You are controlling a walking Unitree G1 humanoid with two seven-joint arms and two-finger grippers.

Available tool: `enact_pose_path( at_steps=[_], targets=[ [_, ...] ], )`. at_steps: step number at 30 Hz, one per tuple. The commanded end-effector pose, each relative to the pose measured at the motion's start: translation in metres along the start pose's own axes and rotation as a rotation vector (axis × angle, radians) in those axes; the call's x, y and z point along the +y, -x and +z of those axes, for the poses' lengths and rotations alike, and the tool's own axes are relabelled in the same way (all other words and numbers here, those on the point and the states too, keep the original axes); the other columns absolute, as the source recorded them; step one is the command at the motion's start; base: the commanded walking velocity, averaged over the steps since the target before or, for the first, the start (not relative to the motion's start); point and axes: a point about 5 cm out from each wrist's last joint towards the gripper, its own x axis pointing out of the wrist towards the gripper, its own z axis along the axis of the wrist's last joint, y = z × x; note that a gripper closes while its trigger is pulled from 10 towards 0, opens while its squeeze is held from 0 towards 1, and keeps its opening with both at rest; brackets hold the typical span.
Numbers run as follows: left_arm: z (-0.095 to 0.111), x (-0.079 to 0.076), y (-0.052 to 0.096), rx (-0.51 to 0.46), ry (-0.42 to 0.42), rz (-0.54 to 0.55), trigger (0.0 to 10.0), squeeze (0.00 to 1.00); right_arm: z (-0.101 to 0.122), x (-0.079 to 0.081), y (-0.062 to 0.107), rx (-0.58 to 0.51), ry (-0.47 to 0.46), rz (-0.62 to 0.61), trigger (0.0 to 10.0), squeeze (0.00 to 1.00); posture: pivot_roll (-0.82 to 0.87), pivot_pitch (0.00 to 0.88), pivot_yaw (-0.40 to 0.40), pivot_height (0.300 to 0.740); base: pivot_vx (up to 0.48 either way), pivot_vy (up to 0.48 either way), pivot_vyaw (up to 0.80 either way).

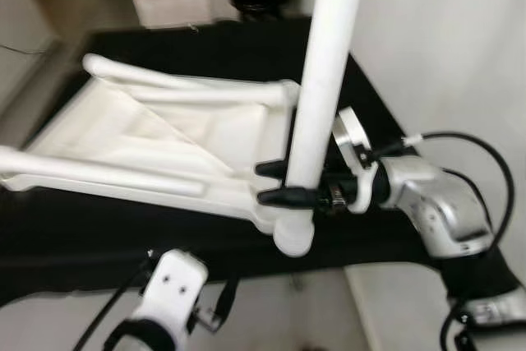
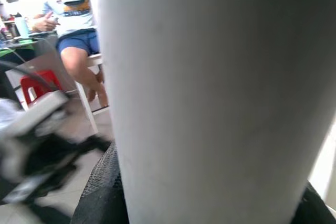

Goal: Building children table

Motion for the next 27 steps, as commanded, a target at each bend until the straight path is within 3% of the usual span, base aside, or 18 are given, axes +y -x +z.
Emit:
enact_pose_path(
  at_steps=[1,10,11,14,27],
  targets=[
    [0.003,0.000,0.001,-0.001,-0.014,0.001,10.0,0.00,0.006,-0.003,-0.002,-0.016,0.035,-0.025,10.0,0.00,-0.04,0.314,0.030,0.740,0.000,0.000,0.00],
    [0.007,0.001,-0.001,-0.020,-0.008,0.034,10.0,0.00,0.023,-0.008,-0.001,-0.154,-0.016,-0.066,10.0,0.00,-0.04,0.348,0.031,0.740,0.000,0.000,0.00],
    [0.008,0.002,-0.002,-0.031,-0.010,0.053,10.0,0.00,0.032,-0.008,-0.002,-0.233,-0.047,-0.058,10.0,0.00,-0.04,0.351,0.027,0.740,0.000,0.000,0.00],
    [0.009,0.004,-0.002,-0.040,-0.011,0.083,10.0,0.00,0.038,-0.008,-0.005,-0.285,-0.060,-0.049,10.0,0.00,-0.04,0.353,0.026,0.740,0.000,0.000,0.00],
    [0.007,0.006,-0.004,-0.038,-0.022,0.133,10.0,0.00,0.037,-0.011,-0.020,-0.303,-0.036,-0.086,10.0,0.00,-0.03,0.322,0.022,0.740,0.000,0.000,0.00]
  ],
)
